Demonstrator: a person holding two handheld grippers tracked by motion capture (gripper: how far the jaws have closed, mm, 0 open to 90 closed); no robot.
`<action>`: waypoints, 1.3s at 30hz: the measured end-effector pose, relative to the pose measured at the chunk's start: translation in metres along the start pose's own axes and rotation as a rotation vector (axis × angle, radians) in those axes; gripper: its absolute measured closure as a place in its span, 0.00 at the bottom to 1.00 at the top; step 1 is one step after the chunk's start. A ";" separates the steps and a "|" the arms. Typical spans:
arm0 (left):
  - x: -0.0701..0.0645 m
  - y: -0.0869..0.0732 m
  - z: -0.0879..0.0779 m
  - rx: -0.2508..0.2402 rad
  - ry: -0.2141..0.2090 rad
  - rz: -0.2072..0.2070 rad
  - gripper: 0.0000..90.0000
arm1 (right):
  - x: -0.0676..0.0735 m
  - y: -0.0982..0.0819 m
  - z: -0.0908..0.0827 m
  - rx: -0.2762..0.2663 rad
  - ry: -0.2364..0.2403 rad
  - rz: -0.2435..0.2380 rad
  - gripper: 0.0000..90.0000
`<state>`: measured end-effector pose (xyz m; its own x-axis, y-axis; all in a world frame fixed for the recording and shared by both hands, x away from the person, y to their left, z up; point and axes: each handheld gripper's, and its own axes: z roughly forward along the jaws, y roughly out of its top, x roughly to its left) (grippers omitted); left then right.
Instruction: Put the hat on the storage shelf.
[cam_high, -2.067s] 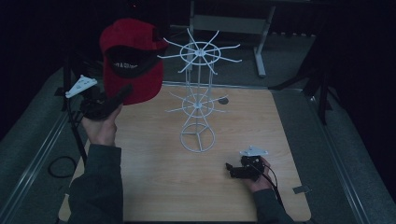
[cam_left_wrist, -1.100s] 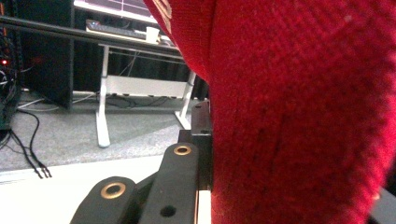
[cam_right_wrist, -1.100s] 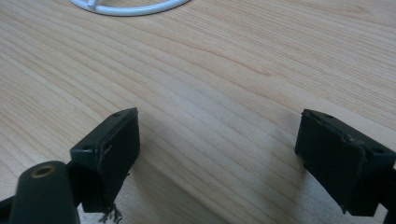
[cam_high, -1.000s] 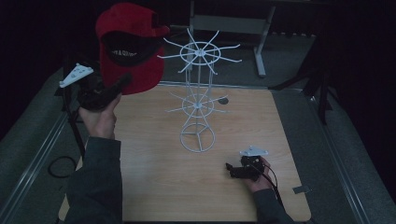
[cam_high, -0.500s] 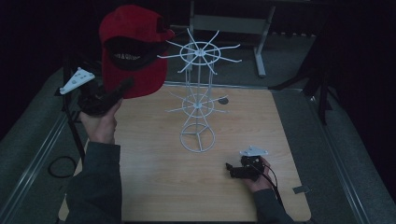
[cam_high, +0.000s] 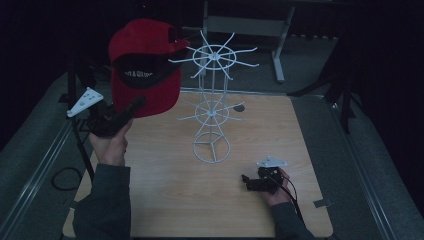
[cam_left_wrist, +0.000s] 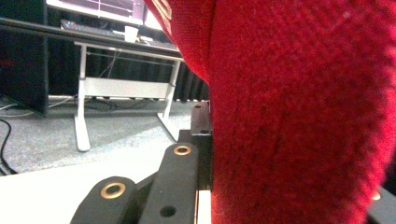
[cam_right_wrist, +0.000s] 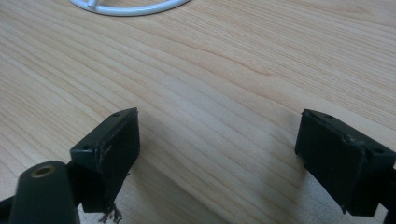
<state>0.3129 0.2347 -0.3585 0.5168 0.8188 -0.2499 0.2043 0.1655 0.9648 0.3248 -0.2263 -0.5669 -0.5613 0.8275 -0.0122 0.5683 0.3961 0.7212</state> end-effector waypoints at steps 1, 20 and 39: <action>0.001 -0.003 0.000 0.002 0.000 -0.001 0.93 | 0.000 0.000 0.000 0.000 0.000 0.000 0.15; 0.007 -0.053 0.009 0.099 -0.036 0.019 0.93 | 0.000 0.000 0.000 0.000 0.000 0.000 0.15; 0.006 -0.074 0.015 0.201 -0.023 0.036 0.70 | 0.000 0.000 0.000 -0.001 0.001 0.001 0.15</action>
<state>0.3135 0.2190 -0.4324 0.5456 0.8089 -0.2192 0.3456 0.0211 0.9381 0.3248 -0.2261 -0.5670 -0.5612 0.8276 -0.0108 0.5684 0.3948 0.7219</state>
